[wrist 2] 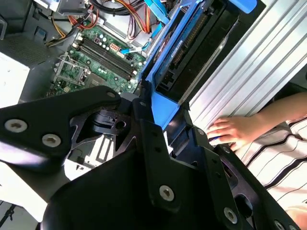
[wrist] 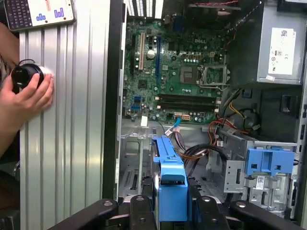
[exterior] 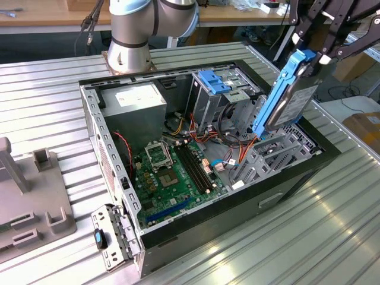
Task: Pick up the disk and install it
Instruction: 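Insert the disk into the insertion slot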
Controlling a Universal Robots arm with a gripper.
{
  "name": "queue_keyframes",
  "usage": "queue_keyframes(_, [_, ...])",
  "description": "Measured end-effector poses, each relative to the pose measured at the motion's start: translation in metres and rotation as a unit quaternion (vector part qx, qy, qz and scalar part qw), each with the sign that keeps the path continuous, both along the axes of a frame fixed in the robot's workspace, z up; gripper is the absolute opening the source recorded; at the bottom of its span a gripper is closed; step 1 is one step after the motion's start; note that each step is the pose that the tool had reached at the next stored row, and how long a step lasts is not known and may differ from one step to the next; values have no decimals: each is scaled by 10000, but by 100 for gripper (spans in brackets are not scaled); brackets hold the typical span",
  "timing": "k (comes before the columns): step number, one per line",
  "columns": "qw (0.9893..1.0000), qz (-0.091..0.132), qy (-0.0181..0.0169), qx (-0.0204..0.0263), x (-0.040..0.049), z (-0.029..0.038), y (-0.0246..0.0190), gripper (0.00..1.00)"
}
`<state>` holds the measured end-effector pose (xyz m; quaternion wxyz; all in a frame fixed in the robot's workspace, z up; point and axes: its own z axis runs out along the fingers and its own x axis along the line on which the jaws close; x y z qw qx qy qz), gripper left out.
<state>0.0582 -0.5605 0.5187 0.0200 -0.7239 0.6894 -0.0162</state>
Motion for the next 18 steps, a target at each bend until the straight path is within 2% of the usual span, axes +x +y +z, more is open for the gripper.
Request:
queue_keyframes(1, [10000,-87,6,3,84,-88,-27,36])
queue_keyframes(2, [9997,-252,6,2,117,-194,-82,36])
queue_keyframes(4, [9999,-118,6,0,123,-204,-83,36])
queue_keyframes(8, [9999,-116,6,3,123,-215,-83,36])
queue_keyframes(13, [9999,-116,6,-1,123,-320,-83,36])
queue_keyframes(16, [9999,-116,6,-6,125,-336,-83,36])
queue_keyframes(18, [9999,-116,6,-14,129,-373,-83,36])
